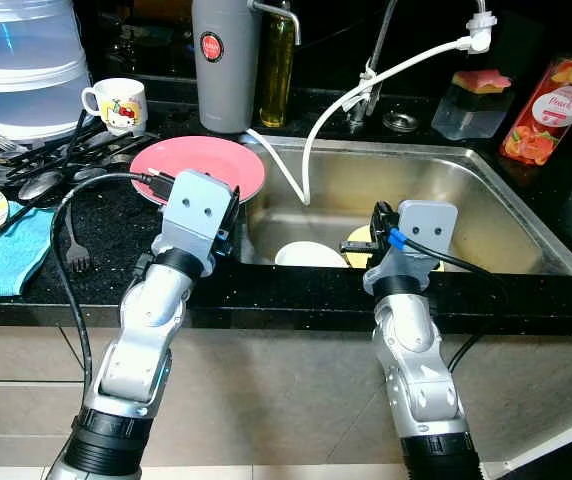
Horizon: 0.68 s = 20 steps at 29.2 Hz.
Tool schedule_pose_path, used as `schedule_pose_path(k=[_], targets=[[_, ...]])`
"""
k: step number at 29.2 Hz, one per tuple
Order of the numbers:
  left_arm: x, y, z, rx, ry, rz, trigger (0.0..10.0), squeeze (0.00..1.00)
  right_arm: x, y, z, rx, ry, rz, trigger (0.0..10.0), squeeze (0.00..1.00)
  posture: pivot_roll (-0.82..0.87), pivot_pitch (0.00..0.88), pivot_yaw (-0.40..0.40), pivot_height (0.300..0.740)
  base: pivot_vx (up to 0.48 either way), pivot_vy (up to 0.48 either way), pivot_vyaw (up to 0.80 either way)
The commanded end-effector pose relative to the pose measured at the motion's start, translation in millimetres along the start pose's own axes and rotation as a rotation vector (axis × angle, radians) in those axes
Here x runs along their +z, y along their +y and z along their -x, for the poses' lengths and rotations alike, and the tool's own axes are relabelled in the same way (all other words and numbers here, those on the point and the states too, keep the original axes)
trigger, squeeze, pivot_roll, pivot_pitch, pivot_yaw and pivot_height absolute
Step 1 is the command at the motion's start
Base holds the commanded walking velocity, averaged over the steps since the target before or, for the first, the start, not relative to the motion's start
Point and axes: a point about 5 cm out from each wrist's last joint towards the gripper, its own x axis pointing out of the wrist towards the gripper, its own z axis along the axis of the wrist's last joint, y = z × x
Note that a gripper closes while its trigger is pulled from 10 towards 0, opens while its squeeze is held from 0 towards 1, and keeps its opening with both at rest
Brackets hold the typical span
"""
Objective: Kitchen organization
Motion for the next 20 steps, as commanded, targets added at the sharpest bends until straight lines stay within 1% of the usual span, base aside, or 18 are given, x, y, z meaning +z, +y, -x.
schedule_pose_path(k=[1,20], targets=[[-1.4,-3.6,-1.0,-0.017,0.002,-0.002,10.0,0.0,-2.0,-0.6,-0.4,-0.005,0.007,-0.002,10.0,0.0,0.22,0.0,-0.068,0.74,0.0,0.0,0.0],[-1.4,-4.6,-0.1,-0.017,0.007,0.002,10.0,0.0,-2.6,-1.6,1.0,-0.01,0.014,-0.001,10.0,0.0,0.22,0.009,-0.069,0.74,0.0,0.0,0.0]])
